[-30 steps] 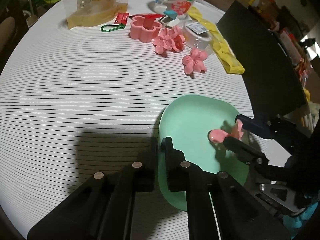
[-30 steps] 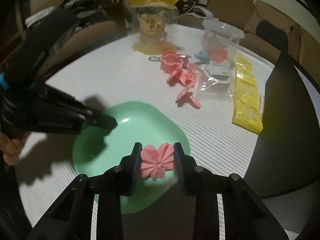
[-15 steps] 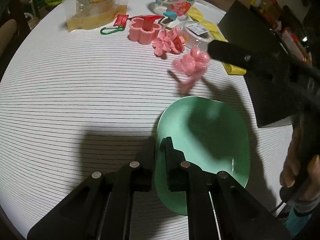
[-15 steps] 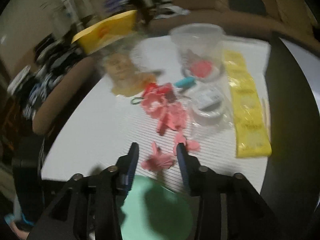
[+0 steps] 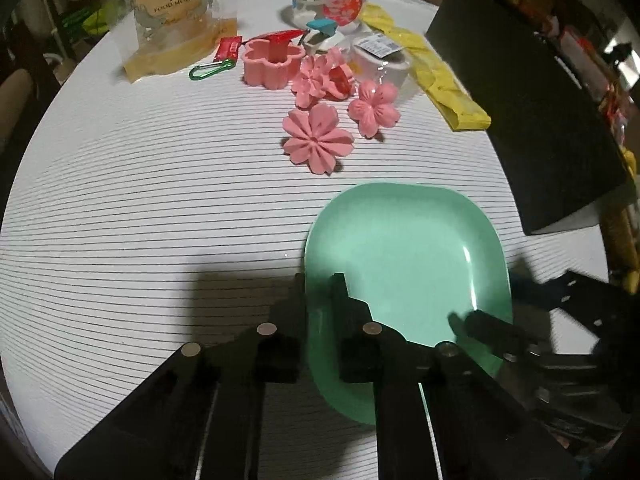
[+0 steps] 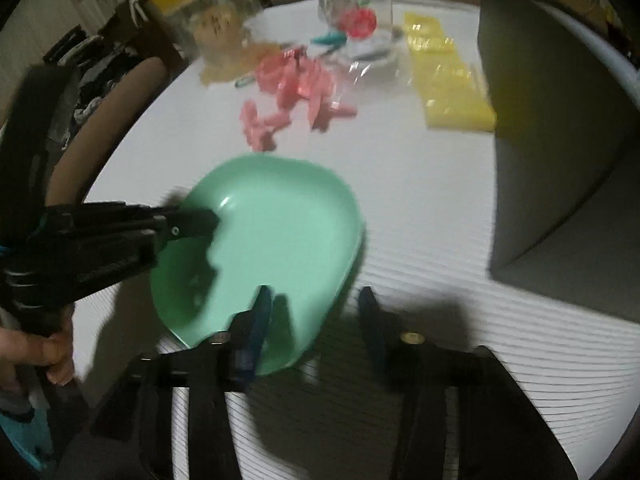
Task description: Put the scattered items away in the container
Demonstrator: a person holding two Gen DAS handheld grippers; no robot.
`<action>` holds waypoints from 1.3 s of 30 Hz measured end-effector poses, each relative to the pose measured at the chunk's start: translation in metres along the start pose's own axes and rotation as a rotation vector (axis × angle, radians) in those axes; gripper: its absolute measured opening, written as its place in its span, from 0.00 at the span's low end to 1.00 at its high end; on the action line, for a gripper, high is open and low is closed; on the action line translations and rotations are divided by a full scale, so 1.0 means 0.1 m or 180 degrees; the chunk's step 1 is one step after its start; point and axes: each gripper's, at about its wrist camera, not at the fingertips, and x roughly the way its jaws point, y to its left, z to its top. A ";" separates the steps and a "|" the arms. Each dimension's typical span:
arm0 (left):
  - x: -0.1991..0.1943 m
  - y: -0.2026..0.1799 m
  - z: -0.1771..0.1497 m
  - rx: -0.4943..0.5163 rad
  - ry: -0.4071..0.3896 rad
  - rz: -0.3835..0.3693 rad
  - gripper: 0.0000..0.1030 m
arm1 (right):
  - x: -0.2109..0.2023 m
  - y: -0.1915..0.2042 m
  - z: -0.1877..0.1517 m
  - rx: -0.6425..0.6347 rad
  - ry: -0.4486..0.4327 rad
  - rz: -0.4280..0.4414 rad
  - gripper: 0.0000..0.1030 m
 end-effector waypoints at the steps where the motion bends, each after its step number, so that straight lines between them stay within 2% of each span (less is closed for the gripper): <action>1: -0.01 -0.01 0.00 -0.0002 0.0004 -0.0009 0.08 | -0.01 0.01 0.00 -0.0012 -0.0045 0.0011 0.36; 3: -0.03 -0.01 0.03 -0.0013 0.0000 0.0012 0.07 | -0.03 0.01 0.02 0.0005 -0.0052 0.0027 0.36; 6: -0.22 -0.02 0.08 -0.0092 -0.0079 -0.0125 0.07 | -0.22 -0.03 0.07 0.0040 -0.0180 0.0086 0.36; 11: -0.86 -0.25 0.16 -0.0114 -0.0478 -0.0329 0.07 | -0.98 -0.08 0.18 -0.0033 -0.0593 0.0171 0.36; 15: -1.26 -0.81 0.34 0.0136 -0.0716 -0.0338 0.08 | -1.58 -0.36 0.23 -0.0025 -0.0848 0.0069 0.36; 19: -1.31 -1.58 0.67 0.0416 -0.0716 -0.0451 0.08 | -1.98 -0.86 0.29 0.0129 -0.0991 -0.0139 0.36; 24: -1.08 -2.47 1.09 0.0674 -0.0569 -0.0531 0.08 | -2.44 -1.64 0.35 0.0366 -0.1087 -0.0377 0.36; 29: -0.63 -3.02 1.55 0.0698 -0.0363 -0.0588 0.10 | -2.46 -2.33 0.70 0.0448 -0.0967 -0.0635 0.36; 34: -0.09 -3.20 2.09 0.0550 -0.0152 -0.0587 0.10 | -2.06 -2.73 1.15 0.0429 -0.0754 -0.0899 0.36; 39: 0.40 -3.22 2.47 0.0532 0.0014 -0.0437 0.10 | -1.55 -3.03 1.46 0.0341 -0.0521 -0.1139 0.36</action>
